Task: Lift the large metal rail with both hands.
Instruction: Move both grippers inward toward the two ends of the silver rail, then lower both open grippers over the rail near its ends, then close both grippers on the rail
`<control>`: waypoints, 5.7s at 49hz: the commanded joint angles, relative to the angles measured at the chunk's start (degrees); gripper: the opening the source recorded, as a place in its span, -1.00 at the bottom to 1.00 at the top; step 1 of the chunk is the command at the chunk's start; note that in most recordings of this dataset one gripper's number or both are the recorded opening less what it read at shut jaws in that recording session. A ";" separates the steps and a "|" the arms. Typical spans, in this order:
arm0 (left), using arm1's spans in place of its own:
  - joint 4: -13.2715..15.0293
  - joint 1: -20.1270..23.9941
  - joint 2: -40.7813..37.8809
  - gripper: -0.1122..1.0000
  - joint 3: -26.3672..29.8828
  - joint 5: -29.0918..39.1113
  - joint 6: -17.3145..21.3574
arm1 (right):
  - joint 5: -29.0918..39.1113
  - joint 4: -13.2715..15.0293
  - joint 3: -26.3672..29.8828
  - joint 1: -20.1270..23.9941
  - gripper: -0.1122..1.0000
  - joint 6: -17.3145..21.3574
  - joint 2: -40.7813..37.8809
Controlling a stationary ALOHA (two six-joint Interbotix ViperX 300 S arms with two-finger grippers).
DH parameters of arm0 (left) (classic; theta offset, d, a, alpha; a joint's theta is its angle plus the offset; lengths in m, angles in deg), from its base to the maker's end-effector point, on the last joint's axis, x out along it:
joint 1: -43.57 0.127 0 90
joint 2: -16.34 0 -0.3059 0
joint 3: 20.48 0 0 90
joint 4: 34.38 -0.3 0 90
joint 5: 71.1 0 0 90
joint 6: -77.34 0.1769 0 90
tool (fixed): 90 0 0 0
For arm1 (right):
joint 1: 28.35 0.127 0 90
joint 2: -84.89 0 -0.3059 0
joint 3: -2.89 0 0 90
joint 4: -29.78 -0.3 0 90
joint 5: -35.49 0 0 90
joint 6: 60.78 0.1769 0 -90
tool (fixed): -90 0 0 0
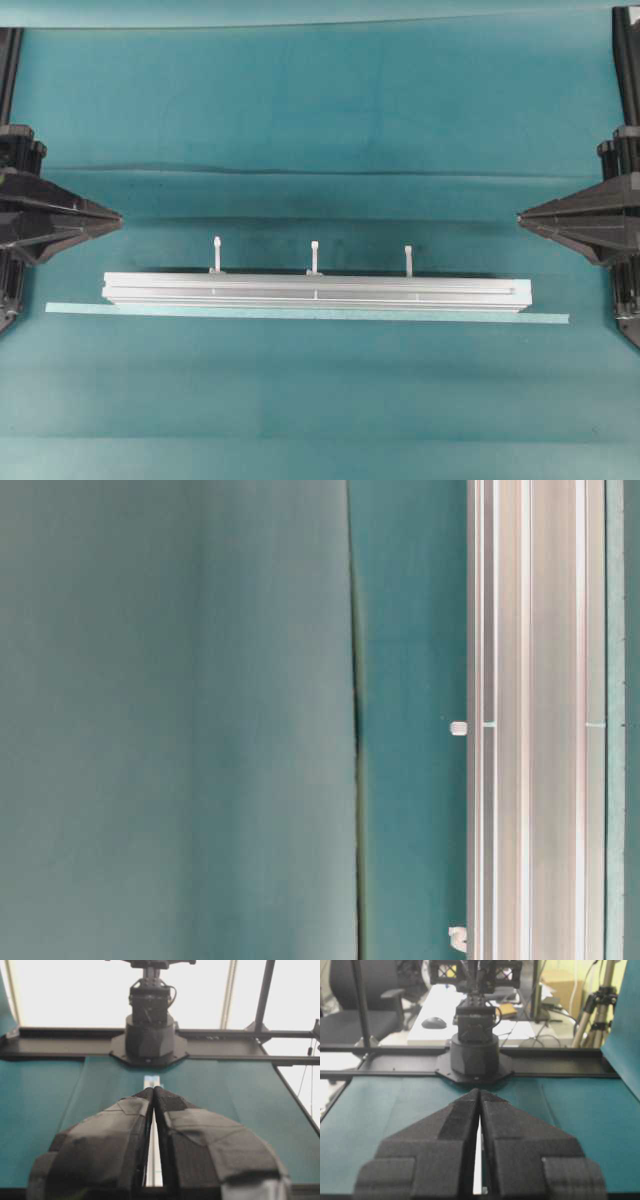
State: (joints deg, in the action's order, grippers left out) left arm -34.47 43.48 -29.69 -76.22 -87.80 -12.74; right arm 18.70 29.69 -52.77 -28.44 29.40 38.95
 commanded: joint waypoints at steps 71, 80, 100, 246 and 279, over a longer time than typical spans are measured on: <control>-1.05 -0.26 -23.91 -0.82 23.29 58.10 -6.59 | 60.56 -2.64 25.49 1.32 -0.78 11.34 -26.72; -1.41 -0.26 -28.21 -0.82 24.96 60.21 -5.19 | 70.40 -1.49 28.92 0.88 -0.78 10.72 -32.26; -1.41 0.79 -32.70 -0.68 27.60 63.63 0.00 | 71.98 -1.14 30.59 0.35 -0.78 5.63 -37.27; -1.41 0.18 -52.82 0.24 21.27 37.53 -2.90 | 45.97 -1.14 23.73 1.23 0.34 4.31 -57.04; -1.41 0.18 -51.94 -0.16 21.53 37.97 -2.81 | 47.11 -1.58 24.70 1.32 -0.09 4.22 -56.43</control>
State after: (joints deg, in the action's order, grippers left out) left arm -35.70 43.48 -83.04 -55.74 -49.83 -15.29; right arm 65.46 28.38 -28.86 -27.38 33.44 -17.83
